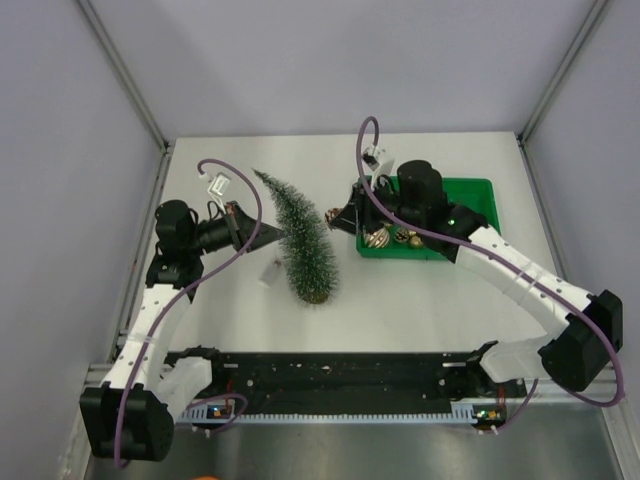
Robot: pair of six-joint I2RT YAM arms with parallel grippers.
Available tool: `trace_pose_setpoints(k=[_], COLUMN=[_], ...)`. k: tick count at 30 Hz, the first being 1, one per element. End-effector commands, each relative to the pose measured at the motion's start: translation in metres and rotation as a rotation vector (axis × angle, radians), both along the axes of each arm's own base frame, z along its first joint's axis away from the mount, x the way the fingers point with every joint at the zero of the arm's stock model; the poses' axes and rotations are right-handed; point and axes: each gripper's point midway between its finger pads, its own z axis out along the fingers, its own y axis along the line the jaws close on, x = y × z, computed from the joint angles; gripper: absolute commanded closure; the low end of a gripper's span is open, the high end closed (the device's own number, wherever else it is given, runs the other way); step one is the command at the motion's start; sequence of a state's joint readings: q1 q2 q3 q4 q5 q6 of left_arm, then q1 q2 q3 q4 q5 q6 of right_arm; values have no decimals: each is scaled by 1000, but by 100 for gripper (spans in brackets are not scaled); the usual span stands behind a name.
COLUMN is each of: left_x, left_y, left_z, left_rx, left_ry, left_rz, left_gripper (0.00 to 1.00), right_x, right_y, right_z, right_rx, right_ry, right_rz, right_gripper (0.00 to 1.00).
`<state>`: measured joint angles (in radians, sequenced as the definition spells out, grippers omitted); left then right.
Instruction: Decorate the small christmas tree
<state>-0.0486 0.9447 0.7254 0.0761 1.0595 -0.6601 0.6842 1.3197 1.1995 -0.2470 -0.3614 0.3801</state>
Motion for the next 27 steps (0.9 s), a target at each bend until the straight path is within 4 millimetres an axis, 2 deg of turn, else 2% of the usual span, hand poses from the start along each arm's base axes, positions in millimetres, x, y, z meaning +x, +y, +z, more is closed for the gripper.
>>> trace_pose_setpoints(k=[1,7,12,19,27], left_x=[-6,-7,-7,-7,-7], left_y=[-2,-3,-3,-3,-3], left_z=[9,11,11,11,11], left_rx=[-8,-14,-15,-16,-16], left_ry=[-38,-38,-36,-37,-35], left_rz=[-33,-35,-35,-35,-33], left_gripper=[100,100,100,100,100], right_x=[11,10,4,-9,-21], right_y=[2,-1,-3,-6,-6], right_z=[16,-14,-21,-19,6], right_rx=[18,-21,-13,27,109], right_ry=[-70,-35,-18,-2,-20], right_rz=[-11,-14,-10,3,27], right_gripper=[83,84,84,84,85])
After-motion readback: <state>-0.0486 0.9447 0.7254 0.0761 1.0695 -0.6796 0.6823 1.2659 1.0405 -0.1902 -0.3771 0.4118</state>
